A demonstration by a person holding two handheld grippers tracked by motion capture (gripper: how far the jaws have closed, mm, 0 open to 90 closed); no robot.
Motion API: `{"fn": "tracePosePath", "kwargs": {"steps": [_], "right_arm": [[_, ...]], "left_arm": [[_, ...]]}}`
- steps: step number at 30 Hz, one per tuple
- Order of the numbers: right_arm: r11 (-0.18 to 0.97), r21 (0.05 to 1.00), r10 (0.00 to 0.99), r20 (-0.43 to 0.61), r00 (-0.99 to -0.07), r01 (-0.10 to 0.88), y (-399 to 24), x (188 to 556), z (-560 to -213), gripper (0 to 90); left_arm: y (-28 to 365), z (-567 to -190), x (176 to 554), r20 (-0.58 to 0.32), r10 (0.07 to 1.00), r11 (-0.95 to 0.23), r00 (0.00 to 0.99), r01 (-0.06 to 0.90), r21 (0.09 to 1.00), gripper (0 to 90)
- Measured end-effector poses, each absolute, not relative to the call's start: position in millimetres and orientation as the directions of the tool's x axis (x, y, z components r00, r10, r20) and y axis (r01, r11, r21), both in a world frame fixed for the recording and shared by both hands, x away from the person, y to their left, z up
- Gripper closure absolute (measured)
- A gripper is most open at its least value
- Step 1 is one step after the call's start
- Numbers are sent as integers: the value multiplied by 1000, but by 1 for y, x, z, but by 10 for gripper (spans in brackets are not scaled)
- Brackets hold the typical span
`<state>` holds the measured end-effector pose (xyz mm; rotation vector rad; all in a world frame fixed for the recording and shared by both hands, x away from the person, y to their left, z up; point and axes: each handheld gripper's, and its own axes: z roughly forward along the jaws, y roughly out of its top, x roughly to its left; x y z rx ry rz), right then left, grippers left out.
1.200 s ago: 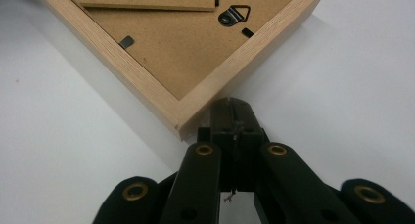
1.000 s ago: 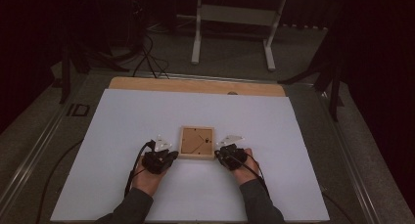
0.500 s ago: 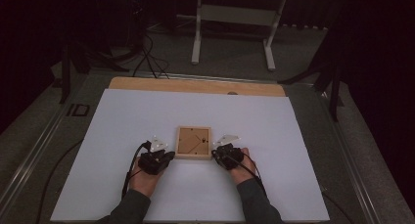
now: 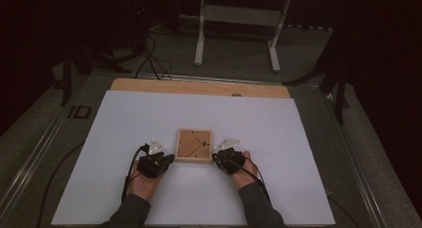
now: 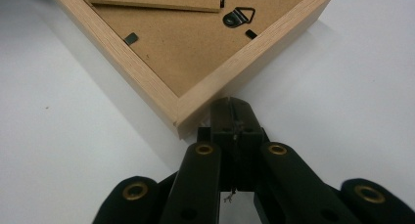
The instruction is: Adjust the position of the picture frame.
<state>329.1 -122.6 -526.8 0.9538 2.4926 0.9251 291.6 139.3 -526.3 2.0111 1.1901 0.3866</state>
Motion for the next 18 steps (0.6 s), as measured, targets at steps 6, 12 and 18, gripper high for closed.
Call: {"fn": "tracePosePath", "kwargs": {"steps": [6, 12, 18], "right_arm": [[569, 675, 681, -66, -729, 470, -123, 329, -528, 896], [565, 681, 677, -59, -734, 466, -125, 331, -528, 896], [566, 677, 676, -55, -735, 470, -125, 330, -529, 896]], "left_arm": [[139, -526, 291, -132, 847, -269, 515, 630, 728, 896], [139, -526, 291, -131, 846, -272, 517, 630, 727, 896], [140, -527, 293, -125, 845, -279, 519, 629, 726, 892]]}}
